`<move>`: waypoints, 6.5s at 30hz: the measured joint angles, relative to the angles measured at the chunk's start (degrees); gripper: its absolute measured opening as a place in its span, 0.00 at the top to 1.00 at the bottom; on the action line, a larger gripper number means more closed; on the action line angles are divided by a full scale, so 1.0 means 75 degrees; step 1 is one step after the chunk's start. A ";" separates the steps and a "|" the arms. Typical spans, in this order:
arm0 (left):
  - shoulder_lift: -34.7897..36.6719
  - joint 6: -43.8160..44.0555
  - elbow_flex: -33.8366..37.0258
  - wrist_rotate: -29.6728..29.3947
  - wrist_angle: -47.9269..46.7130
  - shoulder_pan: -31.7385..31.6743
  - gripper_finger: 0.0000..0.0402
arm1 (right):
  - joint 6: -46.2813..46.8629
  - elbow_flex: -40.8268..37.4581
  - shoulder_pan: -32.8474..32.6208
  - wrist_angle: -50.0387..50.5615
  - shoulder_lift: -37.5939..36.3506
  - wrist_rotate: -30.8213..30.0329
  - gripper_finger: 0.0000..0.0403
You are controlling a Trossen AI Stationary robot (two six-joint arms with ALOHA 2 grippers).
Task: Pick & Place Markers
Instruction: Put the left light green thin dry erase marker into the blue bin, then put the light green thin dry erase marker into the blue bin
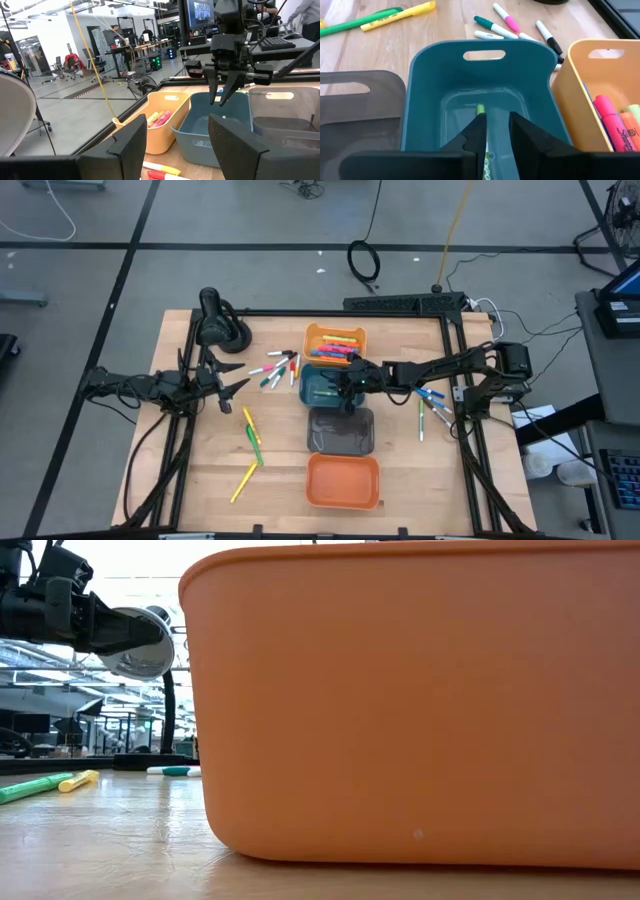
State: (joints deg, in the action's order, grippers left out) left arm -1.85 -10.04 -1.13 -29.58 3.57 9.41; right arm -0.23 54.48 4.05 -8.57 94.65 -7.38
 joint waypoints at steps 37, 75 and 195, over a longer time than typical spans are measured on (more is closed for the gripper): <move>-0.0003 0.0000 0.0000 0.0003 0.0000 0.0000 0.47 | 1.1787 -0.0834 -0.4540 1.0012 -0.2435 -0.1936 0.75; -0.0003 0.0003 0.0000 0.0000 0.0001 -0.0001 0.47 | 1.1574 -0.3416 -0.4543 0.6915 -0.2442 -0.1862 0.75; 0.0000 0.0002 0.0000 0.0000 0.0000 -0.0002 0.47 | 0.0362 -0.3847 -0.1310 -0.4012 -0.3421 -0.1533 0.94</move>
State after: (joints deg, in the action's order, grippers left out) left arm -1.85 -10.03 -1.13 -29.58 3.57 9.39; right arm 2.48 25.63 -5.77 -38.66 68.99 -18.88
